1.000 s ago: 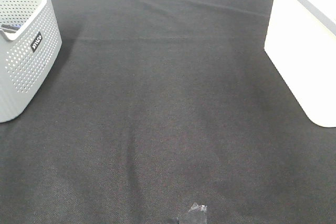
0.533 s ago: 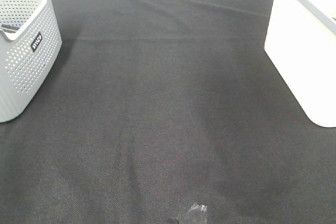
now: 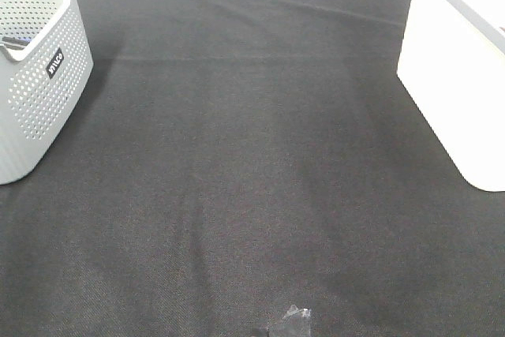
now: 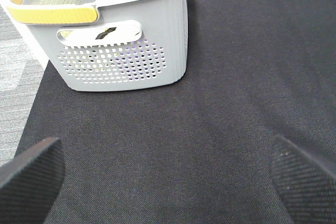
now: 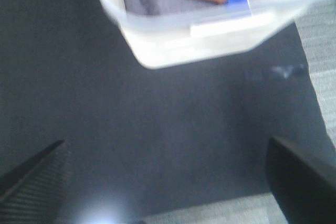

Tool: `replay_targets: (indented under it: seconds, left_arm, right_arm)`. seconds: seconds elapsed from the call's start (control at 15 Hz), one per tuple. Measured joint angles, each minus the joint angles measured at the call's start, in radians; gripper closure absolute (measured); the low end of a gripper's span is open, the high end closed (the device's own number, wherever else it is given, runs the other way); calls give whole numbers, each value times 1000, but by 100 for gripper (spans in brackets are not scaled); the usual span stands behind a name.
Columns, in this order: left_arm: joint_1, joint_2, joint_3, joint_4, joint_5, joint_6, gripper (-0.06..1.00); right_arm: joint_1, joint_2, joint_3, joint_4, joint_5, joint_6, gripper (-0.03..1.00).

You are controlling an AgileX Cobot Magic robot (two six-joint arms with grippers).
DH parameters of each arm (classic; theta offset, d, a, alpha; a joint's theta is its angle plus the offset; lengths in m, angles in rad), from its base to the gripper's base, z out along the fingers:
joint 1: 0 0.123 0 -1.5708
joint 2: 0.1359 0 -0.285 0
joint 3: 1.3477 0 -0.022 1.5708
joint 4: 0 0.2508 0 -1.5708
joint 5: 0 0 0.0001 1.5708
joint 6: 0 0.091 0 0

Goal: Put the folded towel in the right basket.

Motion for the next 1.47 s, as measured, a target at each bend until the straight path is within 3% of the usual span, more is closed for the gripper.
replay_targets:
  seconds: [0.13, 0.47, 0.67, 0.93, 1.47]
  left_arm:
    - [0, 0, 0, 0, 0, 1, -5]
    - [0, 0, 0, 0, 0, 2, -5]
    - [0, 0, 0, 0, 0, 3, -5]
    - [0, 0, 0, 0, 0, 3, -5]
    - [0, 0, 0, 0, 0, 2, -5]
  right_arm:
    - [0, -375, 194, -1, 1, 2, 1]
    - [0, -842, 412, 4, 4, -2, 1]
    - [0, -860, 465, 20, 2, -9, 1]
    - [0, -860, 593, 70, -80, -18, 1]
    - [0, -860, 607, 109, -106, -51, 1]
